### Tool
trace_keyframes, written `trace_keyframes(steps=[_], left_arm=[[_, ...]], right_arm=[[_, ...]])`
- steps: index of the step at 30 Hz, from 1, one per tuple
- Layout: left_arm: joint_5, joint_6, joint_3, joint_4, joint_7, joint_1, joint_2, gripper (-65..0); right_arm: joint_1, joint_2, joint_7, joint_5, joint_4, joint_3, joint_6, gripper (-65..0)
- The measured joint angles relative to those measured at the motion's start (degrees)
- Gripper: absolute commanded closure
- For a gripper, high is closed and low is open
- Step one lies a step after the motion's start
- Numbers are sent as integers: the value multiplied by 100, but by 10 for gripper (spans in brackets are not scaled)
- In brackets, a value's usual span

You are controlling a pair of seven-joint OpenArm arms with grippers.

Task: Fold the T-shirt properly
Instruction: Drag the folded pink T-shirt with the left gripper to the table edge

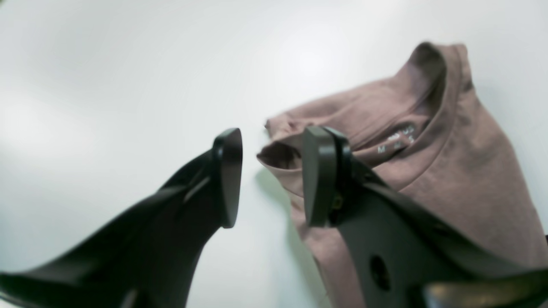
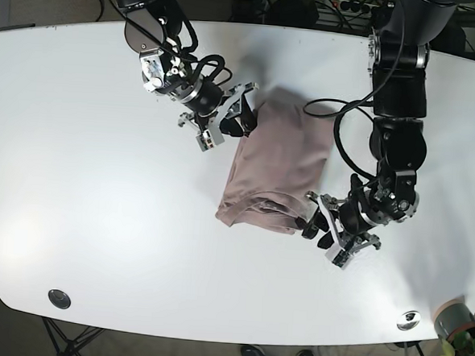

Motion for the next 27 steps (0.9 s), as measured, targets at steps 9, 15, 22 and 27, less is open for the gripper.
trace_keyframes(steps=[9,15,22,27], left_arm=[[-48,1189,734,1274,269,929,223,-396],[-44,2435,1187,2050,164,1423,149,-431],[-61,3086,1766,2151,-315,1818,282,-433],[-68,3528,2162,1556,-651,1947,258,-433]], right_arm=[[-7,229,-48,13,76,243,24,-187],[-94,2,0,26,98,1032,59,-187],[-96,-11,-221,15,98,1528,96,-187],[-81,26,-339,11,98,1836,31,-187]])
